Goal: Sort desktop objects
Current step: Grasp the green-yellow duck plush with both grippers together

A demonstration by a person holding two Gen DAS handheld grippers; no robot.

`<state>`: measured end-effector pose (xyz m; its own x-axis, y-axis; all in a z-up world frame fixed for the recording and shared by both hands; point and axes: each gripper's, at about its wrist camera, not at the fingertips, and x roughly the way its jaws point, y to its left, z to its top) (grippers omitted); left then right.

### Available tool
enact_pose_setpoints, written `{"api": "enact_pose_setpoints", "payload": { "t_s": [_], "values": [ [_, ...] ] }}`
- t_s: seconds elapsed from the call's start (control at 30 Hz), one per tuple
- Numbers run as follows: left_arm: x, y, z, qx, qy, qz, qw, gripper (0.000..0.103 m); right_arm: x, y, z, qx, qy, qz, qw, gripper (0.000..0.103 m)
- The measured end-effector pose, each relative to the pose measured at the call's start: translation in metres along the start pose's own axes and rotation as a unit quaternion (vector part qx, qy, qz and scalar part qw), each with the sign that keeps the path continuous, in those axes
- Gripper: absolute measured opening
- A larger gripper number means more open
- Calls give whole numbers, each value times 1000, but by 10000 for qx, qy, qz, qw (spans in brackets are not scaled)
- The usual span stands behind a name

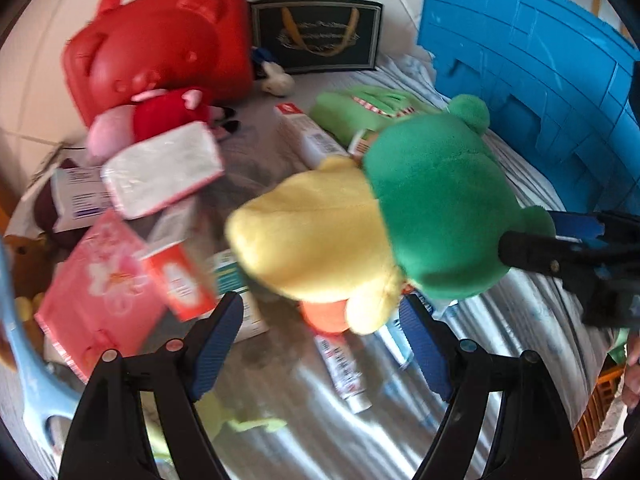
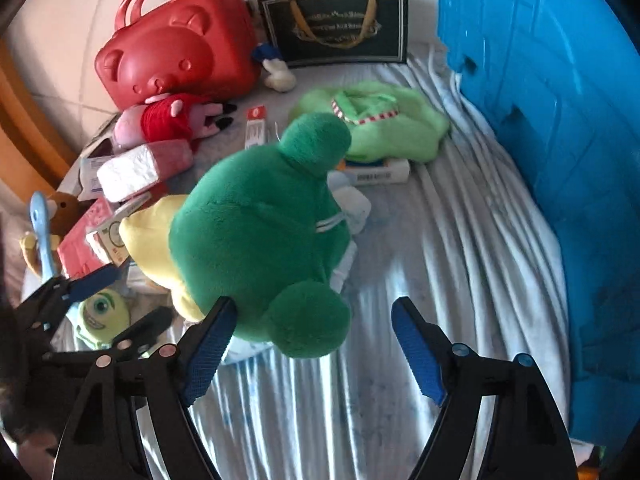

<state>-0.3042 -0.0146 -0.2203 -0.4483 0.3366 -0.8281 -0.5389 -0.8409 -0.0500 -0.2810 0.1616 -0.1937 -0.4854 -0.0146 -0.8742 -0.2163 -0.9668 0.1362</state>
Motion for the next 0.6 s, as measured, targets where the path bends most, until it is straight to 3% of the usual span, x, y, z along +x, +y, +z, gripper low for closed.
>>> {"api": "enact_pose_setpoints", "payload": {
  "t_s": [0.07, 0.13, 0.2, 0.43, 0.47, 0.5, 0.53, 0.6],
  "values": [
    [6, -5, 3, 69, 16, 32, 10000, 80, -3, 1, -2, -67, -26, 53, 10000, 83],
    [15, -8, 4, 109, 116, 80, 9998, 80, -5, 9, -1, -238, -97, 108, 9996, 95],
    [23, -6, 4, 83, 233, 111, 9996, 80, -4, 16, 2, -398, -133, 126, 9990, 99],
    [40, 5, 10, -146, 279, 14, 9995, 80, 21, 36, 19, -710, -27, 89, 9974, 100],
    [41, 5, 10, -147, 268, -23, 9995, 70, 24, 37, 20, -727, -13, 130, 9973, 99],
    [42, 4, 10, -137, 261, -45, 9996, 59, 28, 38, 22, -751, 21, 184, 9970, 84],
    [42, 3, 10, -123, 254, -27, 9996, 58, 30, 39, 22, -736, 56, 258, 9969, 73],
    [38, 1, 10, -115, 177, 16, 9998, 52, 29, 39, 23, -725, 92, 309, 9968, 70]
  ]
}}
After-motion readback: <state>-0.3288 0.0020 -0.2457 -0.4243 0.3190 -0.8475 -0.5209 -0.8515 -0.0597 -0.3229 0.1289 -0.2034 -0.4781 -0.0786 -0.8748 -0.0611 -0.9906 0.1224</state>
